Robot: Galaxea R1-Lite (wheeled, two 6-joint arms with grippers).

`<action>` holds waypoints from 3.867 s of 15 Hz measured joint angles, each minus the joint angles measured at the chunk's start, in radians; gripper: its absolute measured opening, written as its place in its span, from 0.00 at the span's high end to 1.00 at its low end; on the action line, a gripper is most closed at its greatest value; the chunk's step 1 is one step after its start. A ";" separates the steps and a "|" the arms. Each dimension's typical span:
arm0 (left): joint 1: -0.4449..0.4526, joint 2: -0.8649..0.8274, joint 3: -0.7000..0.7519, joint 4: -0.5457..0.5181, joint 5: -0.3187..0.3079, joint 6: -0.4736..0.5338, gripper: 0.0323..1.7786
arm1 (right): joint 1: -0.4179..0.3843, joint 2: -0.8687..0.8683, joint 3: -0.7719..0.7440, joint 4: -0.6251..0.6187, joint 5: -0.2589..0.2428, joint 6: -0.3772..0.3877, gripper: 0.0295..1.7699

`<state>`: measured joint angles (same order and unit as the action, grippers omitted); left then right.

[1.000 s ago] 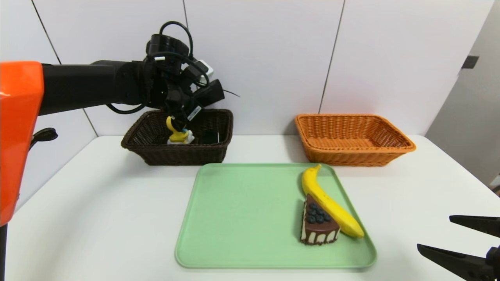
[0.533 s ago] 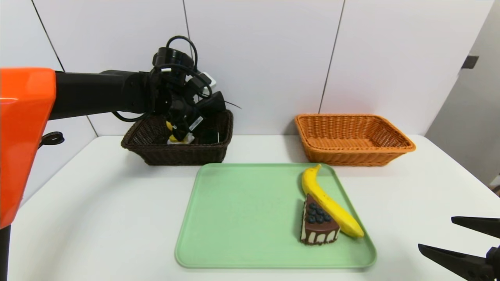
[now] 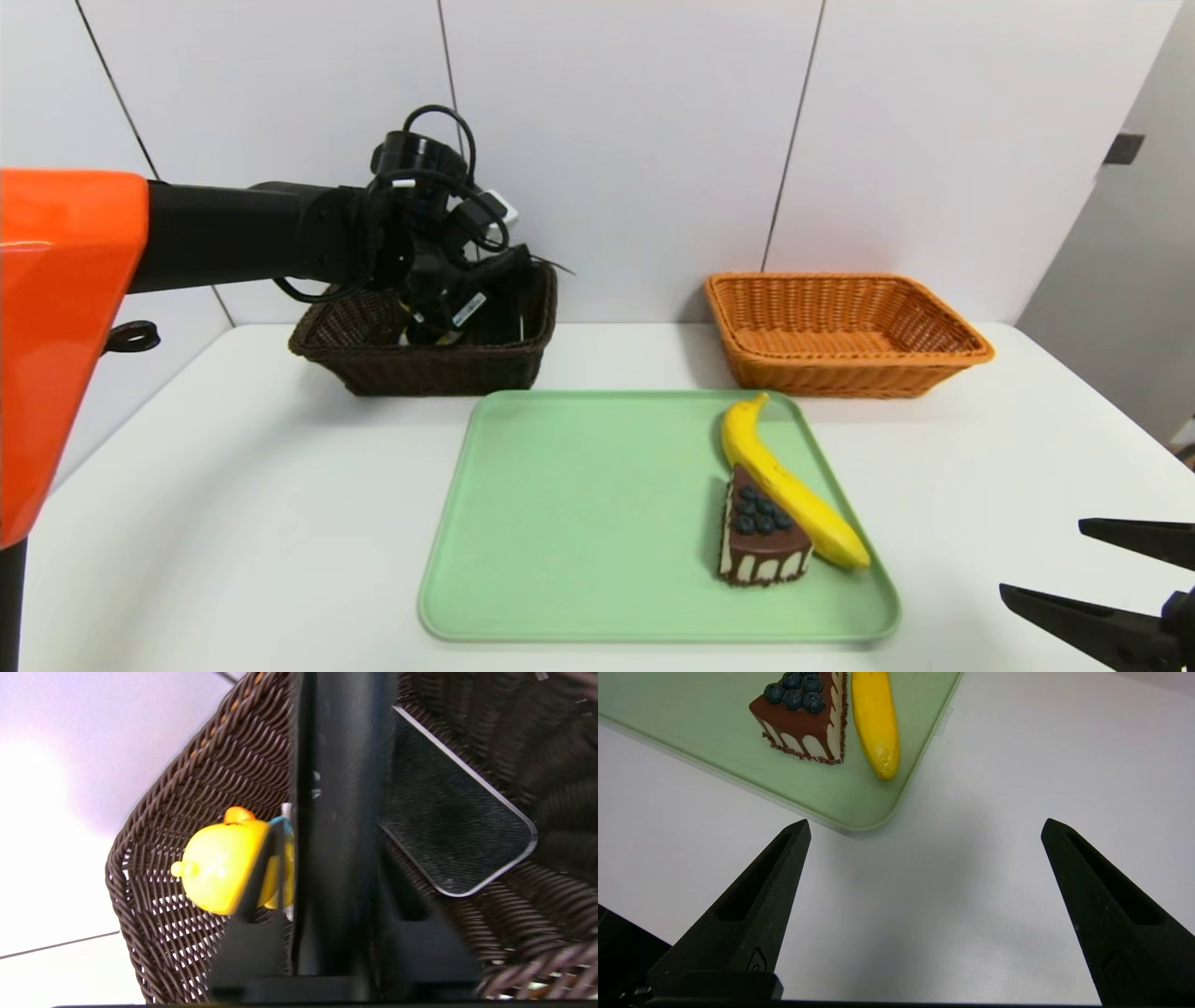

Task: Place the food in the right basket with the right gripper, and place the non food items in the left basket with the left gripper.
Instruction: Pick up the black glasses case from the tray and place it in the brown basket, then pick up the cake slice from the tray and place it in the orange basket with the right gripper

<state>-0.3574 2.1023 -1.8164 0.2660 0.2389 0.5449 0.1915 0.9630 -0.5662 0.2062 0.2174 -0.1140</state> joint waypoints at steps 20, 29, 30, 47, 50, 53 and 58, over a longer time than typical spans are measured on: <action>-0.063 -0.241 -0.084 0.217 0.010 -0.723 0.09 | 0.000 0.010 -0.013 -0.043 -0.001 0.000 0.03; -0.253 -0.516 0.413 0.279 0.022 -1.034 0.06 | 0.007 0.123 -0.154 -0.017 -0.001 0.001 0.03; -0.259 -0.547 0.470 0.278 0.023 -1.039 0.06 | 0.013 0.143 -0.178 -0.005 -0.001 0.001 0.03; -0.267 -0.739 0.695 0.240 0.025 -1.037 0.05 | 0.443 0.673 -0.670 0.305 -0.105 0.311 0.03; -0.267 -0.740 0.697 0.240 0.024 -1.037 0.05 | 0.460 0.725 -0.672 0.305 -0.138 0.309 0.03; -0.267 -0.740 0.697 0.240 0.024 -1.037 0.05 | 0.467 0.761 -0.672 0.305 -0.141 0.309 0.03; -0.267 -0.739 0.698 0.240 0.023 -1.038 0.05 | 0.473 0.794 -0.665 0.304 -0.143 0.303 0.03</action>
<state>-0.6243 1.3634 -1.1181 0.5064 0.2621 -0.4934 0.6647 1.7572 -1.2315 0.5104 0.0745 0.1894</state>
